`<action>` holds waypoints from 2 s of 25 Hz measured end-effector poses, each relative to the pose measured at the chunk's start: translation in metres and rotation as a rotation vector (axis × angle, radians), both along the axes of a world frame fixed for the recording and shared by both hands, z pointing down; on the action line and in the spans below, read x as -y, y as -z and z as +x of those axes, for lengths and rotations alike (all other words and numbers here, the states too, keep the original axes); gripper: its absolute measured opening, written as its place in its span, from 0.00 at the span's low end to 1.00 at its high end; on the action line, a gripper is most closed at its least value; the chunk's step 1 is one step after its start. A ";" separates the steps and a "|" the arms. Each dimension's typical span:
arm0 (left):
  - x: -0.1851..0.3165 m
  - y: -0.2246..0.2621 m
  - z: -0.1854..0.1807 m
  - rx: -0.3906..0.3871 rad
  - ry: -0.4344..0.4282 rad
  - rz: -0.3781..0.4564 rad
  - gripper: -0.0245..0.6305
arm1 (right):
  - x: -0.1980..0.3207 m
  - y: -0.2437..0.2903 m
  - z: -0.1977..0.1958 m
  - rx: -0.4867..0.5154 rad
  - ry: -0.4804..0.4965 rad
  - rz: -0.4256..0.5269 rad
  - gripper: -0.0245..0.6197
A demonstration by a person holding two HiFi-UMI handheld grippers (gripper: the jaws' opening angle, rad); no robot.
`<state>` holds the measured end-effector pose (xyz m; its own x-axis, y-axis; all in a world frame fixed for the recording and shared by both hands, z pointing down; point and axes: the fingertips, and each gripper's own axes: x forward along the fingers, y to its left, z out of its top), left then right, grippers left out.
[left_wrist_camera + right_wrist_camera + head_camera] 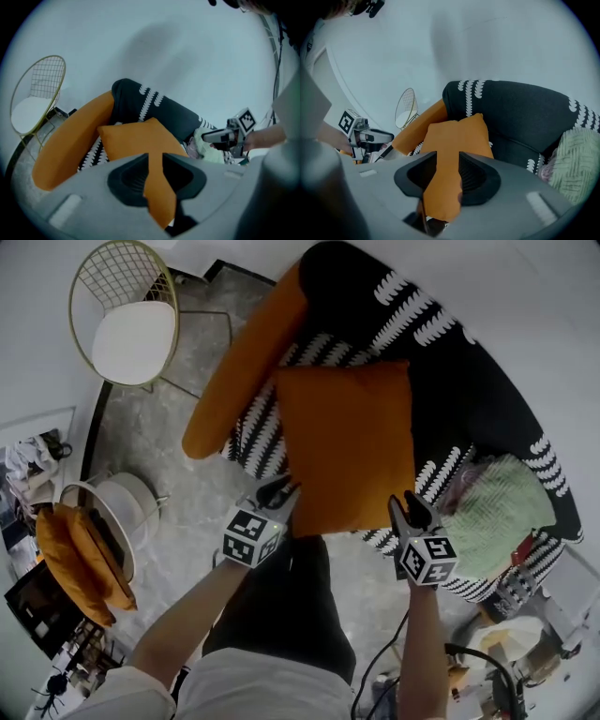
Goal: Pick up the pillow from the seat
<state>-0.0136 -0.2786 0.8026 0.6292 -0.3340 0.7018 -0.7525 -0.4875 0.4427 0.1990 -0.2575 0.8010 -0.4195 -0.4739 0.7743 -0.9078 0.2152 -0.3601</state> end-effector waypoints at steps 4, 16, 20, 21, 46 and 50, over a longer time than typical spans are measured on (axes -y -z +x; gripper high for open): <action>0.006 -0.032 -0.001 -0.005 0.025 -0.044 0.22 | 0.012 -0.031 0.003 -0.008 0.005 -0.023 0.33; 0.014 -0.128 0.009 0.023 0.126 -0.177 0.40 | 0.025 -0.116 0.024 -0.046 0.004 -0.088 0.50; 0.013 -0.161 0.005 0.042 0.172 -0.252 0.50 | 0.034 -0.143 0.031 -0.065 0.023 -0.114 0.59; 0.012 -0.168 0.003 0.049 0.180 -0.267 0.54 | 0.037 -0.148 0.032 -0.069 0.031 -0.120 0.62; 0.008 -0.232 0.031 -0.012 0.100 -0.357 0.50 | 0.041 -0.220 0.014 -0.092 0.155 -0.202 0.58; 0.000 -0.218 0.037 -0.011 0.071 -0.330 0.37 | 0.033 -0.207 0.009 -0.125 0.177 -0.172 0.46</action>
